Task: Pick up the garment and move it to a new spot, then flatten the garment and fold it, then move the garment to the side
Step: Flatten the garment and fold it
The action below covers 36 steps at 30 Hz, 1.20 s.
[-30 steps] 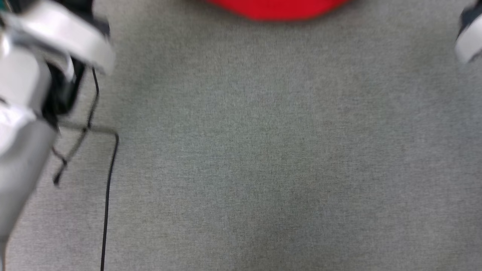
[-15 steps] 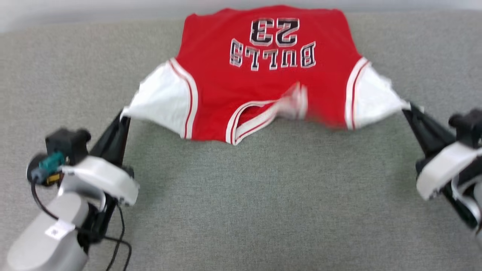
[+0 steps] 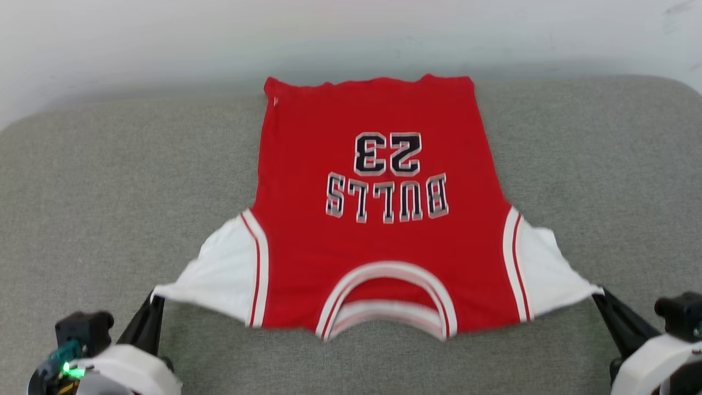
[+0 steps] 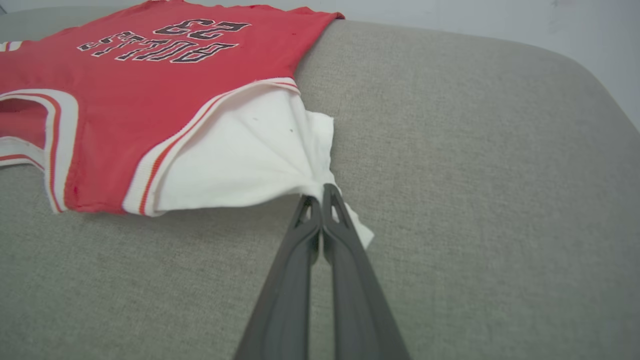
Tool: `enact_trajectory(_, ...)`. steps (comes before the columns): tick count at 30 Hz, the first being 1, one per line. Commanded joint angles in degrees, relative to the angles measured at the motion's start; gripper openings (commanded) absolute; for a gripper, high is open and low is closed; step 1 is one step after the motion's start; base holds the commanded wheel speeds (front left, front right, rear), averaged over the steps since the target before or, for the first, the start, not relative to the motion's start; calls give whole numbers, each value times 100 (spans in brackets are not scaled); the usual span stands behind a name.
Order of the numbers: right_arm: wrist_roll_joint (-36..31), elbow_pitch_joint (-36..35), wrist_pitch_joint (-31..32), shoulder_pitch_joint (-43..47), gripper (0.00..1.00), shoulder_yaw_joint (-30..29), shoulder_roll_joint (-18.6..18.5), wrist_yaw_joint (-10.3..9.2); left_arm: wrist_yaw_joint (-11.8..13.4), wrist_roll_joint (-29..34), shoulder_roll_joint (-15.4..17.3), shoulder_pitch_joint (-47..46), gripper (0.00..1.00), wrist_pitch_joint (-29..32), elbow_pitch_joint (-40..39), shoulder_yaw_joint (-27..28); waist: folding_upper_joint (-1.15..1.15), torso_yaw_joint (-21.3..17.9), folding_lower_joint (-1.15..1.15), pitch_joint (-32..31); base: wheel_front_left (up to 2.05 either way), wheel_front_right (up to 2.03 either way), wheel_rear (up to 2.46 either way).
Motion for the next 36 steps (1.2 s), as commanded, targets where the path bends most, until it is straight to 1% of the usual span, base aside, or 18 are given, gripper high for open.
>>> enact_trajectory(1,-50,-45,35,227,0,-83,16,-10,50,82,33,191,0,-29,18,80,0,-33,1,-126,0,0,0)
enact_trajectory(5,-60,-130,136,713,0,-294,85,-10,55,79,-66,648,0,-29,-7,219,0,11,1,-260,0,0,0)
enact_trajectory(9,-86,-194,246,1165,0,-427,107,-11,94,161,-74,983,0,-29,10,261,0,70,1,-344,0,0,0)
enact_trajectory(13,-3,-189,345,1557,0,-629,118,-11,67,128,-157,1252,0,-30,24,330,0,110,1,-396,0,0,0)
enact_trajectory(17,10,-209,455,1706,0,-695,116,-12,37,207,-247,1326,0,-30,78,301,0,127,1,-402,0,0,0)
enact_trajectory(20,4,-200,461,1631,0,-778,212,-12,-26,259,-319,1236,0,-30,102,251,0,144,1,-390,0,0,0)
enact_trajectory(21,-11,-197,439,1584,16,-817,239,-11,-44,287,-345,1193,0,-30,115,223,0,152,1,-378,0,0,0)
enact_trajectory(22,-23,-194,441,1545,43,-849,270,-11,-68,307,-372,1149,0,-30,123,205,0,161,1,-365,0,0,0)
enact_trajectory(23,-26,-199,439,1506,93,-866,299,-11,-92,343,-396,1117,0,-30,129,186,0,170,1,-351,0,0,0)
enact_trajectory(24,-34,-213,414,1459,100,-897,322,-11,-100,356,-429,1085,0,-30,137,159,0,177,1,-334,0,0,0)
enact_trajectory(27,-58,-259,352,1354,100,-957,342,-9,-150,435,-512,989,0,-30,133,114,0,198,1,-281,0,0,0)
enact_trajectory(30,-120,-313,289,1241,100,-1057,253,-9,-156,499,-551,923,0,-30,97,110,0,213,1,-229,0,0,0)
enact_trajectory(32,-181,-465,214,1020,100,-1301,132,-9,-189,597,-636,847,0,-29,2,109,0,258,1,-136,0,0,0)
enact_trajectory(34,-194,-546,208,924,100,-1384,100,-9,-198,622,-659,834,0,-29,-38,111,0,274,1,-106,0,0,0)
enact_trajectory(36,-215,-737,219,657,100,-1588,-34,-9,-196,715,-682,788,0,-29,-131,137,0,320,1,-23,0,0,0)
